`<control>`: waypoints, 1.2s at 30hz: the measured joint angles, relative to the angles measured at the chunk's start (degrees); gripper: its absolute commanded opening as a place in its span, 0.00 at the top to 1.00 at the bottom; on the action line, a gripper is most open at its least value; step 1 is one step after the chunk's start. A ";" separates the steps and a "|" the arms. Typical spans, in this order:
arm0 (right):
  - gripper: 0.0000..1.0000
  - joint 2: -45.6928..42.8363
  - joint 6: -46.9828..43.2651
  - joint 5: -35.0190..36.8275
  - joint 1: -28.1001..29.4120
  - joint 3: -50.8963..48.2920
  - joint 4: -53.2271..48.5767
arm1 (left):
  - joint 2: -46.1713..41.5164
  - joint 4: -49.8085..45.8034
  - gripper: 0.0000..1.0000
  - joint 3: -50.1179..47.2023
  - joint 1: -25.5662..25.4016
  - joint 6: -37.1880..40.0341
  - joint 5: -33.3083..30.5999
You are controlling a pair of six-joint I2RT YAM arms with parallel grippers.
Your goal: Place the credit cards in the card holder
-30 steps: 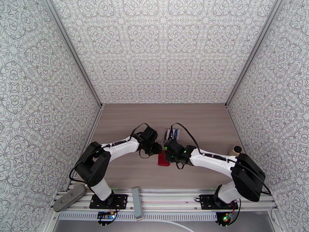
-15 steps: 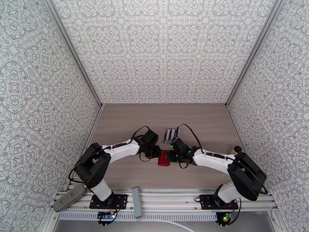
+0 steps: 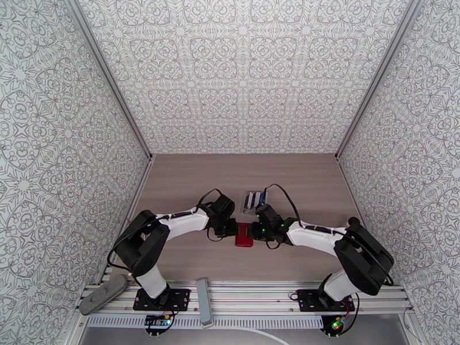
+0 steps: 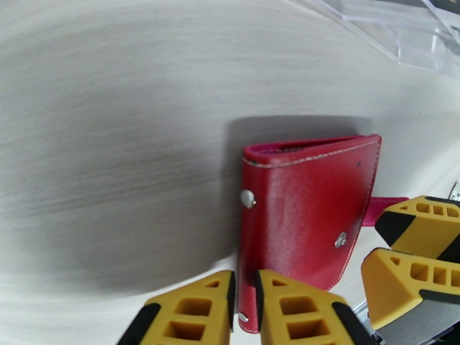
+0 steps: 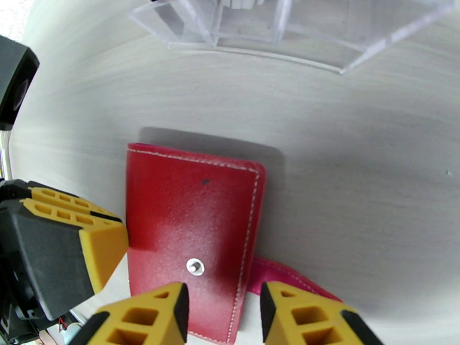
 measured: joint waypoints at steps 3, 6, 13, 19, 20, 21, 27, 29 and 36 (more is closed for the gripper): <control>0.60 0.79 0.00 -0.52 -0.20 -0.20 0.74 | 0.20 0.02 0.81 0.00 0.09 0.09 0.00; 0.60 1.49 0.00 -1.07 -0.37 -0.44 1.05 | 0.37 0.02 0.81 0.00 0.09 0.11 0.00; 0.60 2.10 0.02 -1.95 -0.37 -0.57 2.25 | 0.61 0.02 0.81 0.00 0.20 0.15 0.02; 0.60 2.14 0.07 -2.97 -0.37 -0.57 2.82 | 0.66 0.28 0.82 -0.31 0.50 0.15 0.22; 0.60 2.14 0.22 -3.02 -0.37 -0.57 2.95 | 0.66 0.39 0.82 -0.35 0.57 0.13 0.26; 0.60 2.14 0.26 -3.17 -0.37 -0.57 2.95 | 0.66 0.44 0.82 -0.37 0.57 0.13 0.28; 0.61 2.14 0.44 -3.26 -0.37 -0.57 2.97 | 0.66 0.46 0.82 -0.37 0.57 0.15 0.48; 0.61 2.08 0.44 -3.39 -0.37 -0.57 2.95 | 0.66 0.46 0.82 -0.37 0.57 0.15 0.48; 0.61 1.49 0.46 -3.45 -0.37 -0.57 2.93 | 0.66 0.87 0.82 -0.68 0.74 0.13 0.76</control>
